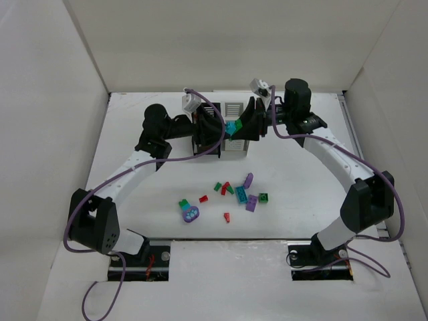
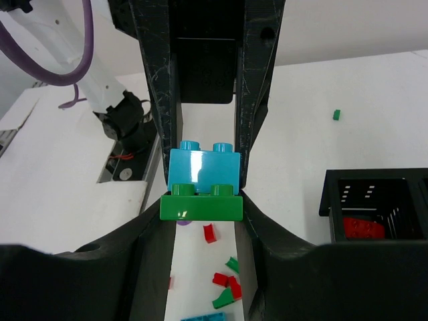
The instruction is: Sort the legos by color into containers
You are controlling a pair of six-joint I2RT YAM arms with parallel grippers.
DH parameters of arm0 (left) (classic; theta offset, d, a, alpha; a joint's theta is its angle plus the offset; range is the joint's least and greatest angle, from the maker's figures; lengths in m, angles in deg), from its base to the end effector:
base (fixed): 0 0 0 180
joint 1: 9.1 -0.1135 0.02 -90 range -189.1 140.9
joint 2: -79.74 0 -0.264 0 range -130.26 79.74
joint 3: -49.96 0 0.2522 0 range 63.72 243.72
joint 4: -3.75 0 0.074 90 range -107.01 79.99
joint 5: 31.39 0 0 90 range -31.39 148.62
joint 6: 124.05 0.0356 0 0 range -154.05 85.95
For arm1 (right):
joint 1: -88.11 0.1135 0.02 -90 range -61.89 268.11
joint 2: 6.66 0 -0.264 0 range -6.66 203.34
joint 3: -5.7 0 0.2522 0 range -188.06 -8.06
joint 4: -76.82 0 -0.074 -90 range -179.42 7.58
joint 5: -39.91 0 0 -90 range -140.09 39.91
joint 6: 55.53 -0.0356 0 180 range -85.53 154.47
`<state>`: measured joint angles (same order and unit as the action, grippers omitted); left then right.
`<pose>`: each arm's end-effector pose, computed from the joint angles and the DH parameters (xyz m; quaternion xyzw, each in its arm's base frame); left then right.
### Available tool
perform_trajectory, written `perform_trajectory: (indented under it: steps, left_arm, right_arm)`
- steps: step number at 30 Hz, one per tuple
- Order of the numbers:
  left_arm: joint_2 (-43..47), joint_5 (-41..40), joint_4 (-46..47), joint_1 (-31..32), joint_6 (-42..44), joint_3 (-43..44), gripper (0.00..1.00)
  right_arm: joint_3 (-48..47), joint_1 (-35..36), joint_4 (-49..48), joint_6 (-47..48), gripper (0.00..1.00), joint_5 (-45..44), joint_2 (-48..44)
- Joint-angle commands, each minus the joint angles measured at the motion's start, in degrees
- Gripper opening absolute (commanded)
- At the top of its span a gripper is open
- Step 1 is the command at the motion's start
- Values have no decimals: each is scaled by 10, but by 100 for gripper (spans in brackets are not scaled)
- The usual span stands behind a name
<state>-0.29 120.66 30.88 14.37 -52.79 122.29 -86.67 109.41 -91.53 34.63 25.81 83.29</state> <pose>0.2716 -0.1522 0.3699 0.4408 0.4772 -0.5296 0.5454 0.3167 0.1605 0.3749 -0.5033 0.5160 0.5542 0.4163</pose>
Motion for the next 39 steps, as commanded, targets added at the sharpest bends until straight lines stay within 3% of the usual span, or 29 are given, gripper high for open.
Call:
perform_trajectory:
  steps: [1, 5, 13, 16, 18, 22, 24, 30, 36, 39]
  left_arm:
    - [18, 10, 44, -11, -16, -3, 0]
    - [24, 10, 101, -44, -68, -30, 0]
    - [29, 3, 96, -62, -74, -25, 0]
    - [15, -43, 30, -62, -41, 10, 0]
    - [-8, -90, -61, -62, -10, 37, 0]
    - [-65, -298, -211, -56, 21, 127, 0]
    - [-119, -356, -269, -50, 37, 204, 0]
    - [-224, -417, -372, -44, 48, 345, 0]
    - [-247, -509, -411, -39, 48, 363, 0]
    - [-268, -516, -426, -39, 48, 376, 0]
  right_arm:
    - [-15, 6, -18, 10, 2, 18, 0]
    - [17, -17, -18, 10, 0, 18, -7]
    - [43, -44, -7, 10, 0, -14, -20]
    - [43, -49, 25, 10, 0, -71, -20]
    - [37, -50, 39, 10, 0, -112, -20]
    - [23, -50, 60, -24, 0, -273, -15]
    - [18, -50, 65, -40, 0, -307, -9]
    - [-2, -56, 72, -68, 0, -368, 17]
    - [-8, -61, 77, -80, 0, -400, 29]
    - [-8, -61, 77, -80, 0, -407, 35]
